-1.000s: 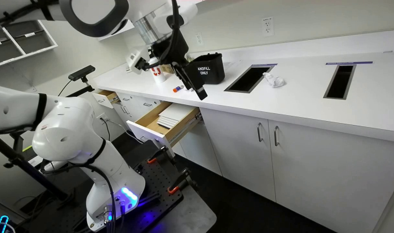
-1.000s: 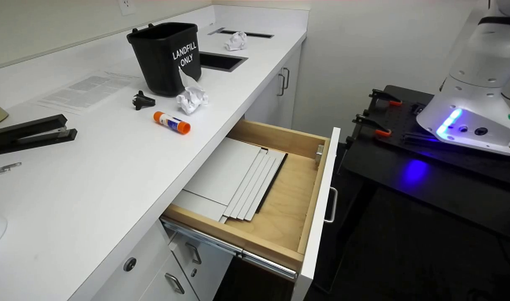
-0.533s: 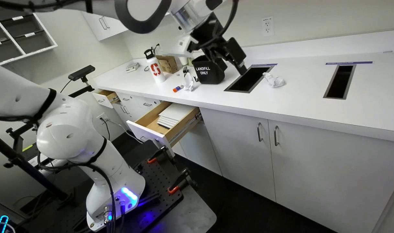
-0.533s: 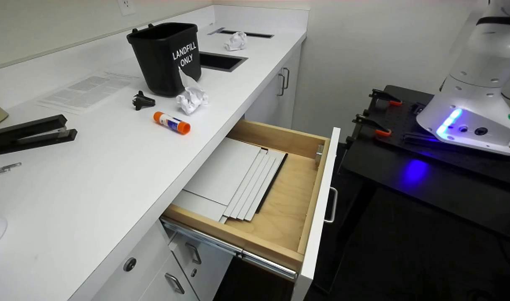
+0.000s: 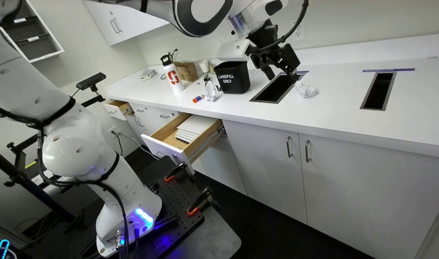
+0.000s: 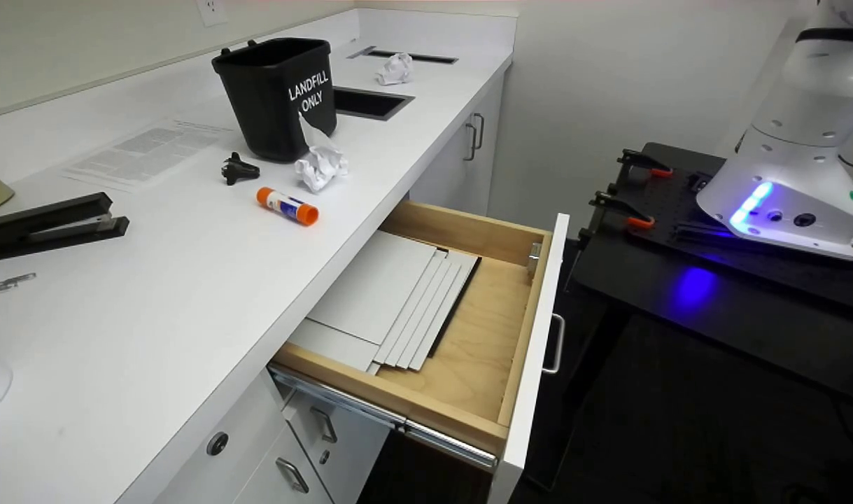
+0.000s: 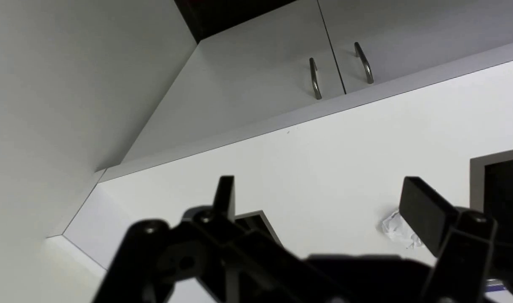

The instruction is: Put the paper in the bin

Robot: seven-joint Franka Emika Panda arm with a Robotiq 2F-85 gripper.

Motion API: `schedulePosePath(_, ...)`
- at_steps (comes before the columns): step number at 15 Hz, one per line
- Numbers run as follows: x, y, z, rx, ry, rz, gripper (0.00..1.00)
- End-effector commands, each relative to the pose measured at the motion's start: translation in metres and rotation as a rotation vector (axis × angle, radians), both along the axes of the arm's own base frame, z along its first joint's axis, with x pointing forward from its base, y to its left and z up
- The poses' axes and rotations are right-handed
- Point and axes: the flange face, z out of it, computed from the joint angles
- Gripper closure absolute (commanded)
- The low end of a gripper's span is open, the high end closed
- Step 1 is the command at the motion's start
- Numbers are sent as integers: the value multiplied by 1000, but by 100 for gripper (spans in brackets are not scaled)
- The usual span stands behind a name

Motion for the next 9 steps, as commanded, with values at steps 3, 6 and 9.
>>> schedulePosePath(3,15,2,0,-7,-2,-2,0)
schedulePosePath(6,47,10,2,-41,-8,42,0)
schedulePosePath(9,98,25,-2,-82,-2,111,0)
